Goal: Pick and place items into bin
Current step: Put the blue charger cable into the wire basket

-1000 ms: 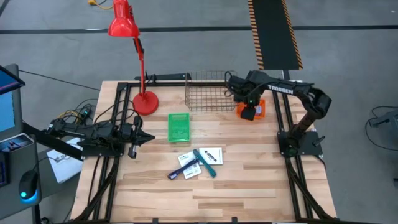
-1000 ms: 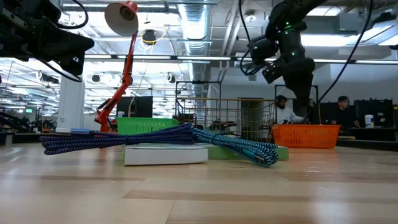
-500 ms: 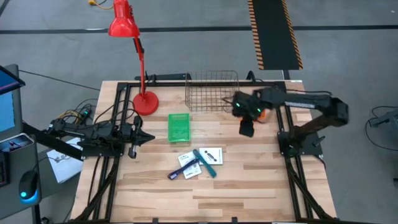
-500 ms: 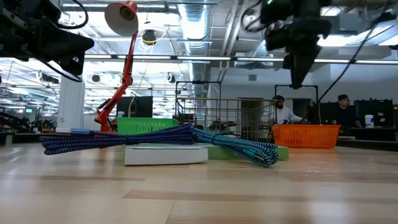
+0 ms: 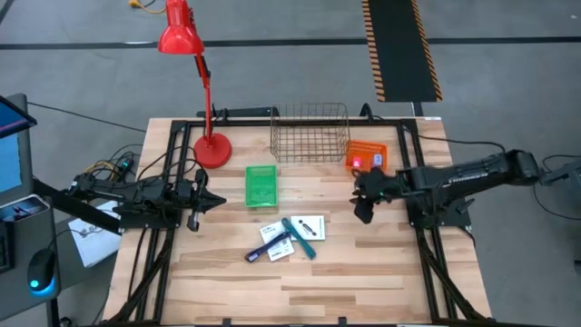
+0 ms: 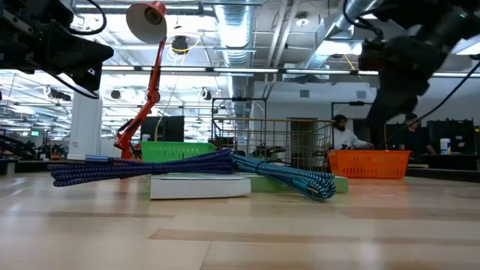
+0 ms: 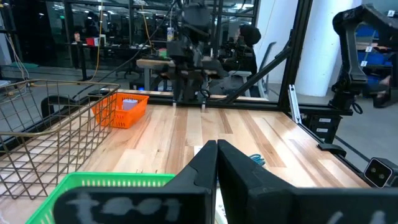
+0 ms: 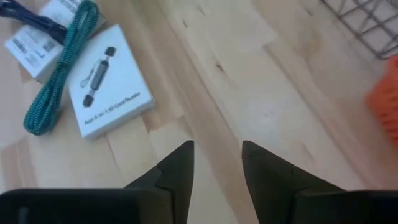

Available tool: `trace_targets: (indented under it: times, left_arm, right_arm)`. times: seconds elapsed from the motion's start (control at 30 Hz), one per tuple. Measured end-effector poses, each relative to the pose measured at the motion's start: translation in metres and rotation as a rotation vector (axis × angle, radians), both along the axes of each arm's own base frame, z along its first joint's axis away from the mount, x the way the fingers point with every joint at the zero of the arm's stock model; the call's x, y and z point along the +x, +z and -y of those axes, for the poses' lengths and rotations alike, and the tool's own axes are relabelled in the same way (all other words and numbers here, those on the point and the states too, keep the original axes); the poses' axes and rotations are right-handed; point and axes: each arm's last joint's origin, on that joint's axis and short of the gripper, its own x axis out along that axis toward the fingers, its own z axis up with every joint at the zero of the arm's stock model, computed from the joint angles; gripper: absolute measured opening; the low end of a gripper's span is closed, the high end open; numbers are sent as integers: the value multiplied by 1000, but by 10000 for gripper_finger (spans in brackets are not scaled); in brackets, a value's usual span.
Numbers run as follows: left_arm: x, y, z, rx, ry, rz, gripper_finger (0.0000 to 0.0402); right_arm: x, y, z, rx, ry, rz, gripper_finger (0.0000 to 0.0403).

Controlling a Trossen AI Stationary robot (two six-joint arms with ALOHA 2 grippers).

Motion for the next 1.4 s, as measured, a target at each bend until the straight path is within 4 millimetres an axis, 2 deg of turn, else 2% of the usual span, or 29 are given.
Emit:
trace_targets:
  times: [0.23,0.73,0.93,1.23,1.4]
  left_arm:
    - [0,0,0,0,-1,0,0]
    - [0,1,0,2,12,5,0]
    - [0,0,-1,-119,19,1,0]
    - [-1,7,-6,-5,194,67,0]
    - [-3,15,-9,-8,323,146,0]
  right_arm:
    - [-2,-23,-22,-19,26,55,119]
    - [0,-47,-56,-125,154,-18,119]
    - [-1,-55,-62,-172,174,-52,119]
    - [-1,-64,-66,-231,142,-84,119]
    - [0,-69,-66,-226,114,-101,119]
